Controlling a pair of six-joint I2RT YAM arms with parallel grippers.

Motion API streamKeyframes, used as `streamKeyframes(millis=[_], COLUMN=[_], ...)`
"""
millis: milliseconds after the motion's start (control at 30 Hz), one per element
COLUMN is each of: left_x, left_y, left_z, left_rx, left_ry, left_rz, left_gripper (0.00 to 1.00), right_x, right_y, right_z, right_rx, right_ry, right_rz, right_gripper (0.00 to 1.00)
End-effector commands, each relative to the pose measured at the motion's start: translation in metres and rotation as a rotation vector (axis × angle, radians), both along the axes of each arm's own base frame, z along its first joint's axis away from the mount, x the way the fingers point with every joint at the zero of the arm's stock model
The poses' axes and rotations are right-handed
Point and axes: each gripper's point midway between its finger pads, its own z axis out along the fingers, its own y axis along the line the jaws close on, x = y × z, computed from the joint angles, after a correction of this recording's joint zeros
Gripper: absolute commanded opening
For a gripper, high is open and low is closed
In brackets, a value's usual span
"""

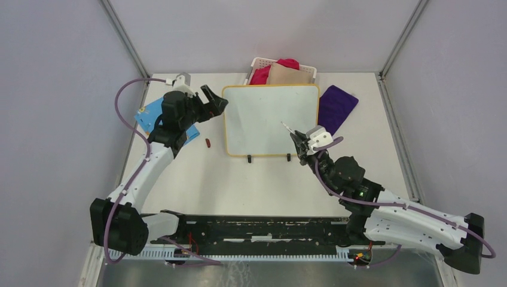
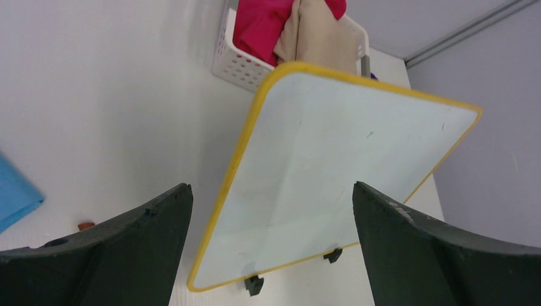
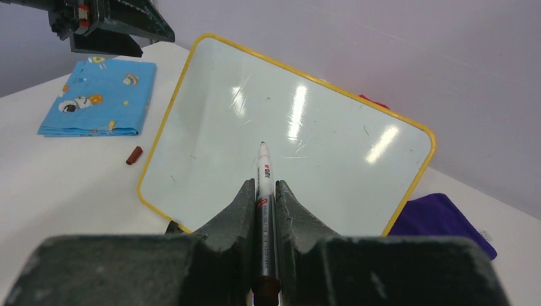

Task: Write a sentence on the whiteboard

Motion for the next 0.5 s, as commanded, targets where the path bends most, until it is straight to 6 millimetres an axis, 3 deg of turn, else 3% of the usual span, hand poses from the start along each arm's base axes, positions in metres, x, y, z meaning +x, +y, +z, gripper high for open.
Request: streamKeyframes(millis=[0,133,367,467], left_x=[0.015,0.016,0.017,0.025], left_y=[0.021,0.054,0.067,0.054], left_z=[0.047,0.058,0.051,0.042], left_rx=[-0.039,-0.051,0.138,0.199], left_ry=[-0.043,-0.058,-0.153,-0.147], left_rz=[0.195,0.448,0.439,0.341], left_gripper=[1.0,1.0,1.0,1.0], right_x=[-0.005,-0.007,-0.009,-0.011], right_y=[-0.007,-0.012,-0.016,-0.017], right_z=[0.016,0.017,0.02,0.021], right_rx=[0.057,0.056,0.074,0.084], right_ry=[-0.022,-0.034,-0.047,-0.047], right_rz=[0.008,0.003,0.007,0.01], right_gripper=[0.0,0.0,0.0,0.0])
